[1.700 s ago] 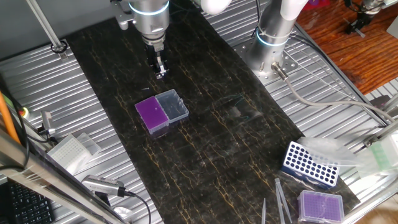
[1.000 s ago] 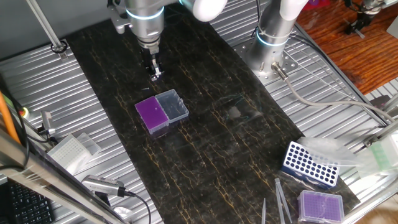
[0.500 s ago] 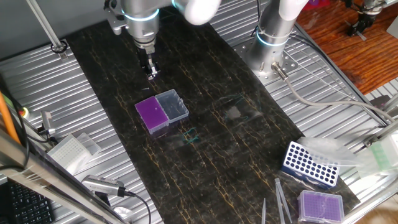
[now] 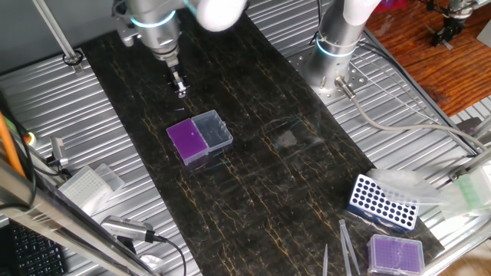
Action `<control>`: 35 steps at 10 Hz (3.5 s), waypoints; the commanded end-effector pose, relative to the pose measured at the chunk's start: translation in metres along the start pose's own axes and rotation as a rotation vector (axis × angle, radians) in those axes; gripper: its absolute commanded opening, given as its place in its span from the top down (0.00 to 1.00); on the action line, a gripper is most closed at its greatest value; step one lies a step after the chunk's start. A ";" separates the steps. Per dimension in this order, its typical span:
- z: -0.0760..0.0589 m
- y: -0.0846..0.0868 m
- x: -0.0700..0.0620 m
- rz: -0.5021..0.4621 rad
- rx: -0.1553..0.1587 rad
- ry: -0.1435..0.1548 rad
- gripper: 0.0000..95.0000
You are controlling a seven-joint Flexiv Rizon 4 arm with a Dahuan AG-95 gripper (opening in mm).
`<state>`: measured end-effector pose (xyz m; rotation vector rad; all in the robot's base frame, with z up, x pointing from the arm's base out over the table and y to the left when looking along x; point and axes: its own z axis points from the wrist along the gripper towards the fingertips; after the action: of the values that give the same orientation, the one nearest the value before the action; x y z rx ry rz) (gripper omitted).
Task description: Insert a small pipette tip into the holder for small pipette tips
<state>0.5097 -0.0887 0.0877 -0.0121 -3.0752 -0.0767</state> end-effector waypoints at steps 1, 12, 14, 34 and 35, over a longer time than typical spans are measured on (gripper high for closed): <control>0.004 -0.002 -0.001 0.011 0.005 -0.030 1.00; 0.028 -0.010 -0.009 0.020 0.002 -0.061 1.00; 0.030 -0.010 -0.010 0.012 0.004 -0.080 1.00; 0.057 -0.003 -0.001 0.029 -0.014 -0.123 1.00; 0.058 -0.003 -0.001 0.028 -0.014 -0.124 1.00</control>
<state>0.5066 -0.0887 0.0283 -0.0629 -3.1964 -0.1006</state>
